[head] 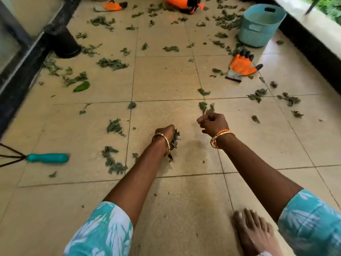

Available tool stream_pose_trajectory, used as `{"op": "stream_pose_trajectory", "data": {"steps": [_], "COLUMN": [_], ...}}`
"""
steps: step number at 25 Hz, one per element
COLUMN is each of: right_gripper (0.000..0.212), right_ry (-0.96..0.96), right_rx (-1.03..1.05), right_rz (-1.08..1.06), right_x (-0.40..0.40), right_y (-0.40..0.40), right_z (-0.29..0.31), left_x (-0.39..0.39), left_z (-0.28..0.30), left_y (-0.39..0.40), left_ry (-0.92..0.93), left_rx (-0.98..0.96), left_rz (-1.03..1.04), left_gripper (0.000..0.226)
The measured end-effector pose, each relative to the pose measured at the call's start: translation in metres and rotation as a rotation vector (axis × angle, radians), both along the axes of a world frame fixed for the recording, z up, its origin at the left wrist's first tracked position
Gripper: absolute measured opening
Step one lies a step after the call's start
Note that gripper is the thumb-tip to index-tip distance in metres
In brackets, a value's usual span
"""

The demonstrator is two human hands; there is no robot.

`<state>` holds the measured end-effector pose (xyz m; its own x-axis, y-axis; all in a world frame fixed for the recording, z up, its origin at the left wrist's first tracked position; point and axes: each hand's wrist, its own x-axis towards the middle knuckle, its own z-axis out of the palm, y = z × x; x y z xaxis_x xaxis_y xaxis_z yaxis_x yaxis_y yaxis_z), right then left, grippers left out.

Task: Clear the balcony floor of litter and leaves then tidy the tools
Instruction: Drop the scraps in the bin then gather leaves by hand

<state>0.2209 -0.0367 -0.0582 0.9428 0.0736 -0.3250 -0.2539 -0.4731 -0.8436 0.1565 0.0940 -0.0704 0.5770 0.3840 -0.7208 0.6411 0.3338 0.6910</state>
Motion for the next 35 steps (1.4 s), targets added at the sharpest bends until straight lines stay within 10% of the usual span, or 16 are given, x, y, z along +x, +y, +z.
{"op": "stream_pose_trajectory", "data": {"steps": [12, 16, 20, 35], "right_gripper": [0.021, 0.066, 0.098, 0.035], "right_ry": [-0.254, -0.338, -0.407, -1.018], "right_rx": [-0.056, -0.251, -0.373, -0.117], "right_rz": [0.701, 1.151, 1.155, 1.329], "right_x": [-0.033, -0.077, -0.126, -0.133], "right_y": [0.104, 0.119, 0.116, 0.107], "right_z": [-0.019, -0.045, -0.074, -0.093], "left_x": [-0.055, -0.104, -0.139, -0.173], "left_z": [-0.016, -0.018, -0.028, -0.028], "left_y": [0.089, 0.122, 0.126, 0.089], "left_ry": [-0.018, 0.014, 0.06, 0.04], "left_rx": [0.144, 0.172, 0.192, 0.11], "left_rz": [0.462, 0.68, 0.823, 0.883], "left_gripper": [0.024, 0.026, 0.023, 0.024]}}
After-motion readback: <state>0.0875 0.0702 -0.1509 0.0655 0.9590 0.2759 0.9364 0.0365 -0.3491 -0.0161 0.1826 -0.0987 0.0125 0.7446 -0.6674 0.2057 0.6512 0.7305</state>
